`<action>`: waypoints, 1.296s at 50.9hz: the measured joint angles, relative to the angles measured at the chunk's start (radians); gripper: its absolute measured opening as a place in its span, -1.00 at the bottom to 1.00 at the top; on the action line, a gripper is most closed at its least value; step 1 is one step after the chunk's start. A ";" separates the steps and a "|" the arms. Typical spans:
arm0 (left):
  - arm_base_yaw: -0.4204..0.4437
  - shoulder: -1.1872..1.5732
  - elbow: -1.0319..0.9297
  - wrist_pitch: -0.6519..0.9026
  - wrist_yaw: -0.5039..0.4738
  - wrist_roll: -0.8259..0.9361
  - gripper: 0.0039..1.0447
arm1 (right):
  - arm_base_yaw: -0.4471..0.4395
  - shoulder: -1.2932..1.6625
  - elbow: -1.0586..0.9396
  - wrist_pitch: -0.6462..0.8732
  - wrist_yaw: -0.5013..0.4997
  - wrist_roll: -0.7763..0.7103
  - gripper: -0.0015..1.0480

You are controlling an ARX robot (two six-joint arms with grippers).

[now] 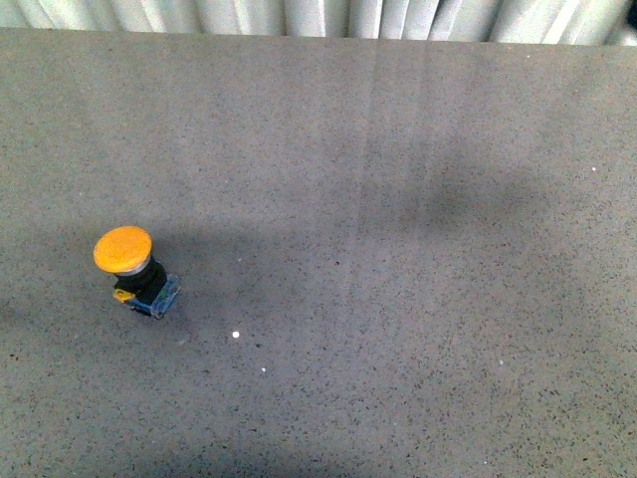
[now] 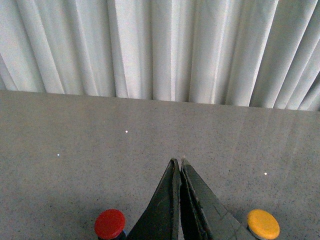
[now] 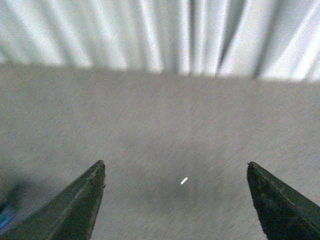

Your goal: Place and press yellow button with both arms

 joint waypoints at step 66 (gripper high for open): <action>0.000 0.000 0.000 0.000 0.000 0.000 -0.98 | -0.072 -0.798 -0.320 -0.299 0.070 -0.073 -0.97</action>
